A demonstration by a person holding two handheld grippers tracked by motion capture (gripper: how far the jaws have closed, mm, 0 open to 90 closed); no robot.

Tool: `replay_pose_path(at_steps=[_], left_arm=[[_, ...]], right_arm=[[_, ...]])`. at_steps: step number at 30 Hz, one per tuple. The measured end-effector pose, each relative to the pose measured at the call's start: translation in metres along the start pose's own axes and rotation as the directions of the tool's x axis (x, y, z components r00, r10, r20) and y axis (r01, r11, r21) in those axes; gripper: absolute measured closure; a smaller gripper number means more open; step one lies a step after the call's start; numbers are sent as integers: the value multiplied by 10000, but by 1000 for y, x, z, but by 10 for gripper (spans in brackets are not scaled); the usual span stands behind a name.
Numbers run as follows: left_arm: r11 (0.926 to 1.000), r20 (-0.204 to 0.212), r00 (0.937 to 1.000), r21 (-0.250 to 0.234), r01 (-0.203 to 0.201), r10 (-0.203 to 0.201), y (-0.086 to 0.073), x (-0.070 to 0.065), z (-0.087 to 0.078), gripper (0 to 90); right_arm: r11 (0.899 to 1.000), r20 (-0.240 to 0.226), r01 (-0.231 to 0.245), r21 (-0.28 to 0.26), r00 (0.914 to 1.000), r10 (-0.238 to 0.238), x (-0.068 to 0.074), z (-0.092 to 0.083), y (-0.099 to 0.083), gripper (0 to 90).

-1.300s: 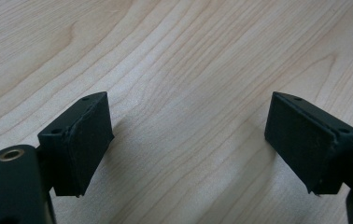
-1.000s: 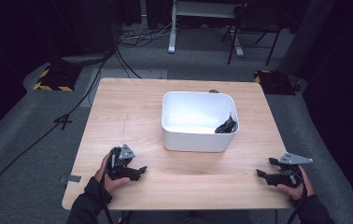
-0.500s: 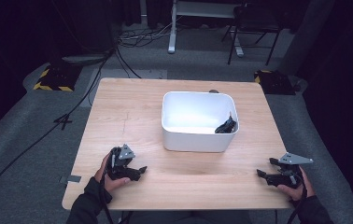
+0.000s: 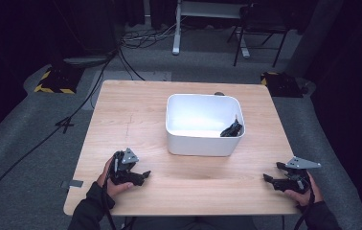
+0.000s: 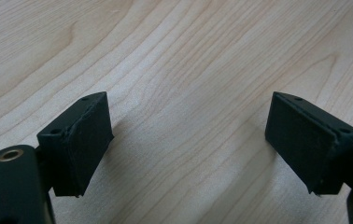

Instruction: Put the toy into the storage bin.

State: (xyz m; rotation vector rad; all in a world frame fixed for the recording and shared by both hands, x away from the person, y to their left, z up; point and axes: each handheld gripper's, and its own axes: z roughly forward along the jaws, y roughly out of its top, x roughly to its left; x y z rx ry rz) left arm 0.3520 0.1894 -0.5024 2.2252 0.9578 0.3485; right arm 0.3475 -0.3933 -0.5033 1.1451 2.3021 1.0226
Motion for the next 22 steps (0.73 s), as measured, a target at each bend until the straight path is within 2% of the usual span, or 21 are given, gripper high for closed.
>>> replay_pose_path(at_steps=[22], left_arm=[[10000, 28, 10000, -7, 57, -57, 0, 0, 0, 150]], right_arm=[[10000, 7, -11, 5, 10000, 11, 0, 0, 0, 179]])
